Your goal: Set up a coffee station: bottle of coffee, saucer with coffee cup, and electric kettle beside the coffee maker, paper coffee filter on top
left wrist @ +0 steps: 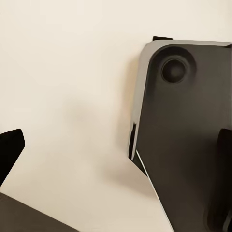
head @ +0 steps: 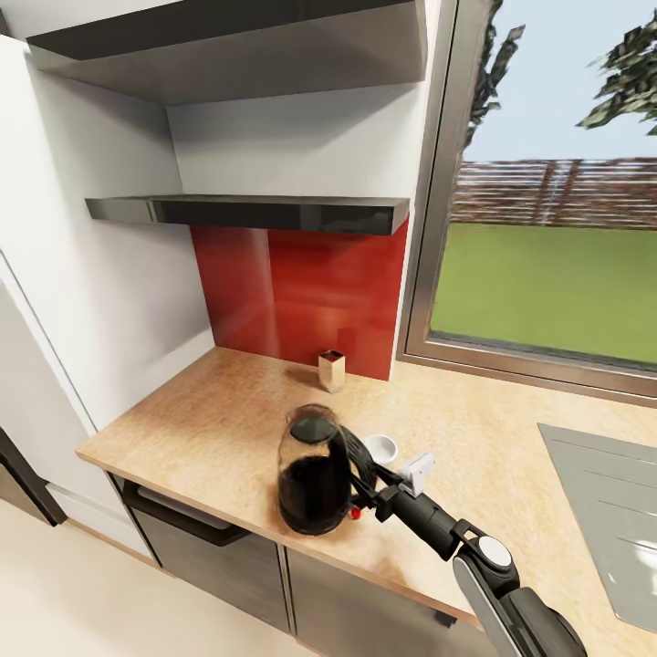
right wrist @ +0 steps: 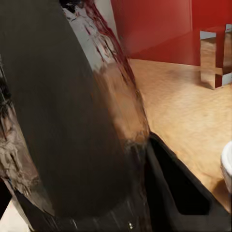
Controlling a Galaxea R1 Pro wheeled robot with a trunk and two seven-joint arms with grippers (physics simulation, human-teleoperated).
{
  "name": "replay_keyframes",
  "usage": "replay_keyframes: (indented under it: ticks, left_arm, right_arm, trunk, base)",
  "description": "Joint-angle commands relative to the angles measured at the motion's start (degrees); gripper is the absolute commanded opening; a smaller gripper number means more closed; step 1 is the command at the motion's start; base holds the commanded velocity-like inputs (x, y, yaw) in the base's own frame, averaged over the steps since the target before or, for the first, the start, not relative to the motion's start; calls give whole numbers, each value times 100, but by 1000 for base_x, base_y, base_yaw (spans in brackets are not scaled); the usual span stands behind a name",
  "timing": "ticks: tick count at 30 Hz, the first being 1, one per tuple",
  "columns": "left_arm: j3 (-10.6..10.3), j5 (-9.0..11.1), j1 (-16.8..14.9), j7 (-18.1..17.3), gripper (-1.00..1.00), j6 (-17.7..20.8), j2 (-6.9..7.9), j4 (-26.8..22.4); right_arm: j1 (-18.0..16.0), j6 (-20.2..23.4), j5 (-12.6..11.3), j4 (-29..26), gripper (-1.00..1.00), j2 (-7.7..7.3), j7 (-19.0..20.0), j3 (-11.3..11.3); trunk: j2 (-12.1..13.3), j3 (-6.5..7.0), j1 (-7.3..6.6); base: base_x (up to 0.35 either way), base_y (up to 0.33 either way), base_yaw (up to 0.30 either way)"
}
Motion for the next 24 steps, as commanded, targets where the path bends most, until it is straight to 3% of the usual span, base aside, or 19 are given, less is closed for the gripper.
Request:
replay_keyframes:
  ticks: [1, 17, 22, 24]
  left_arm:
    - [-46, 49, -5, 10, 100, -18, 1, 4]
    - [-46, 49, -5, 11, 100, -18, 5, 4]
    - [-41, 49, -5, 3, 100, -26, 8, 1]
    - [-36, 49, -6, 4, 100, -32, 12, -7]
  right_arm:
    - [-5, 38, -81, -8, -100, -4, 12, 6]
    - [-5, 61, -98, -238, -100, 19, 2, -2]
    - [-31, 733, -99, -757, -100, 38, -5, -10]
    - [-210, 982, -99, -809, -100, 61, -19, -12]
  trunk:
    - [-13, -13, 3]
    - [-13, -13, 3]
    - [-13, -13, 3]
    - [-13, -13, 3]
  base:
    - [0, 0, 0]
    - [0, 0, 0]
    - [0, 0, 0]
    - [0, 0, 0]
